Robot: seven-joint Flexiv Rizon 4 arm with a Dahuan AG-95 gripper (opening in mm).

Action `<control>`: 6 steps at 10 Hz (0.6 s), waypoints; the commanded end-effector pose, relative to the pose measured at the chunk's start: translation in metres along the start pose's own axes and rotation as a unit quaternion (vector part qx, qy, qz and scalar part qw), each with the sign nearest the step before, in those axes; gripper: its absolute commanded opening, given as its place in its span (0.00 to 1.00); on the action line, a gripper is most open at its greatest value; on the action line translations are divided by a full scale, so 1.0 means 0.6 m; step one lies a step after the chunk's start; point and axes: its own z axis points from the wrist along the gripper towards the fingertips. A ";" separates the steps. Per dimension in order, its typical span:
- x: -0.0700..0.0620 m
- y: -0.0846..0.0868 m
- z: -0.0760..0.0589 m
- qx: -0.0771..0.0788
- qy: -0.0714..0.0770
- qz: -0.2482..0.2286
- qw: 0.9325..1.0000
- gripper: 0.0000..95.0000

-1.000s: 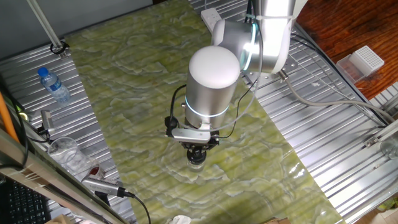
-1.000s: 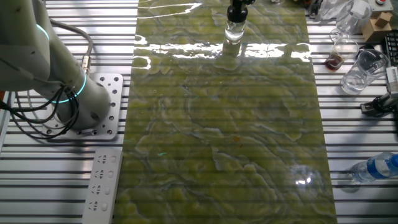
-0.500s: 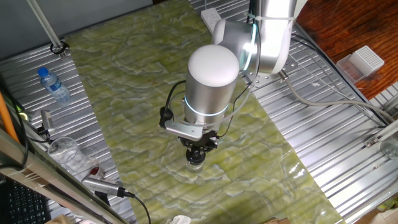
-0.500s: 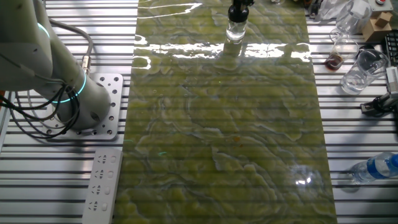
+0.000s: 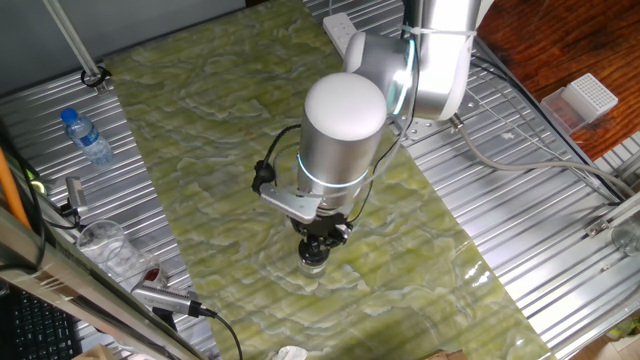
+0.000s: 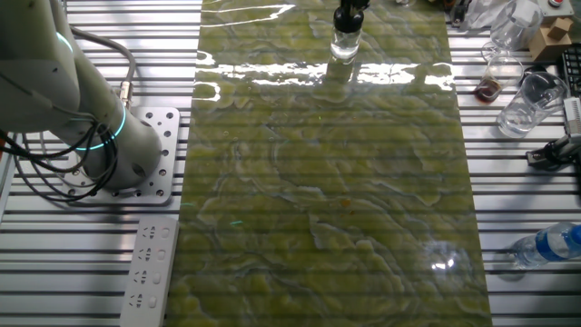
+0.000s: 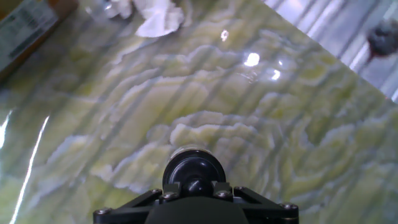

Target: Screw the lid onto the jar

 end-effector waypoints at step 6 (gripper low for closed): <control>-0.001 0.002 0.002 -0.007 0.003 0.234 0.972 0.00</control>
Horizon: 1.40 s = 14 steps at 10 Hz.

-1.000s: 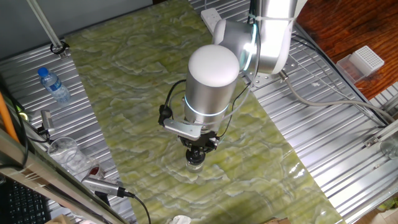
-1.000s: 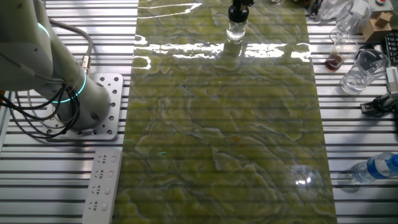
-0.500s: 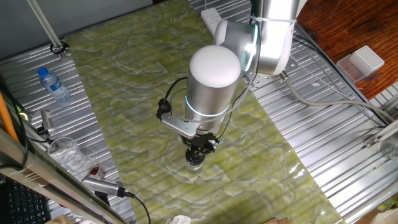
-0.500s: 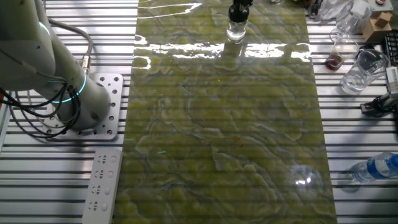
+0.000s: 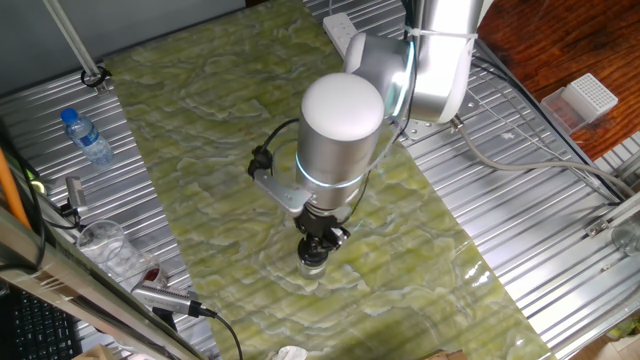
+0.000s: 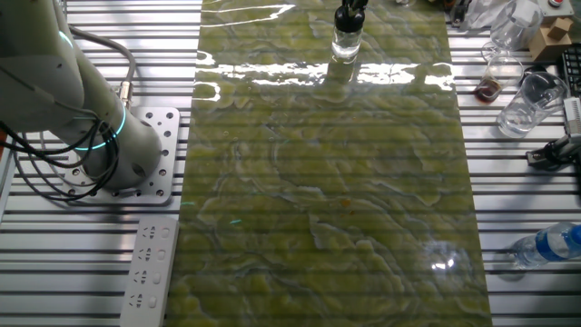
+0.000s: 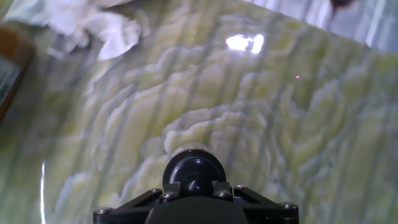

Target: Screw the lid onto the jar

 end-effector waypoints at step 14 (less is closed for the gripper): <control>0.001 0.002 -0.003 -0.004 0.004 0.224 0.975 0.60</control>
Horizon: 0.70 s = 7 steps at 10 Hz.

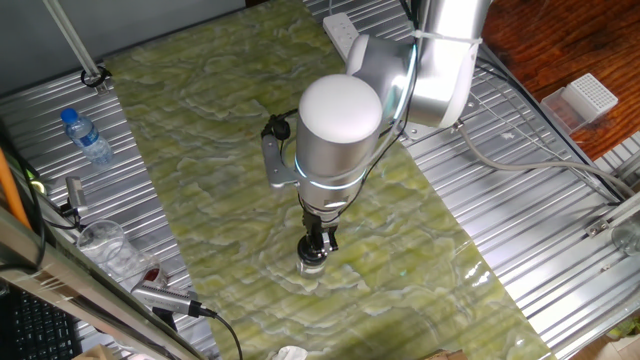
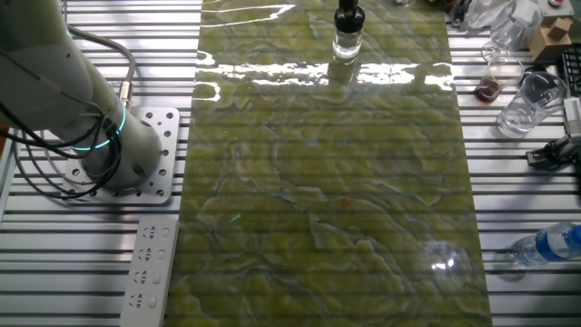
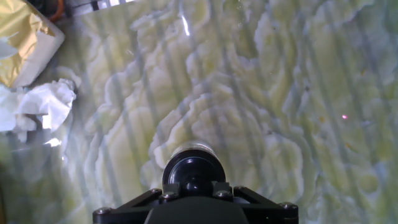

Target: Screw the lid onto the jar

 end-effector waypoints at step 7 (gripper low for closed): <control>0.004 0.005 -0.012 -0.016 0.014 -0.056 0.998 1.00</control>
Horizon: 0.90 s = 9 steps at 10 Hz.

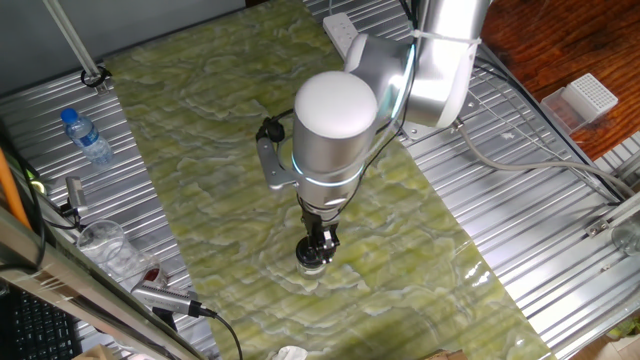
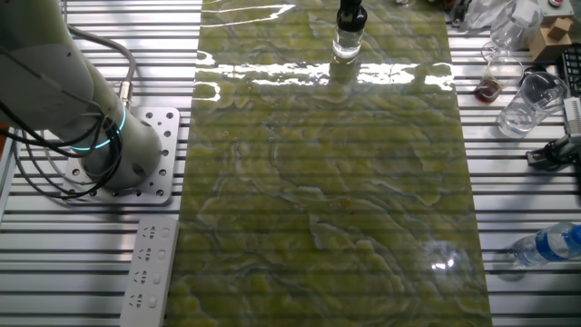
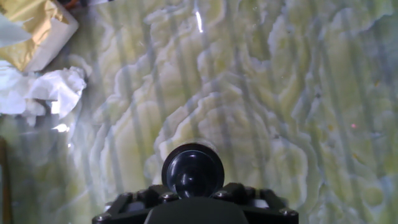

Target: Screw the lid onto the jar

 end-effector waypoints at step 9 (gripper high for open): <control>0.024 -0.007 -0.039 -0.001 0.058 -0.277 0.959 0.40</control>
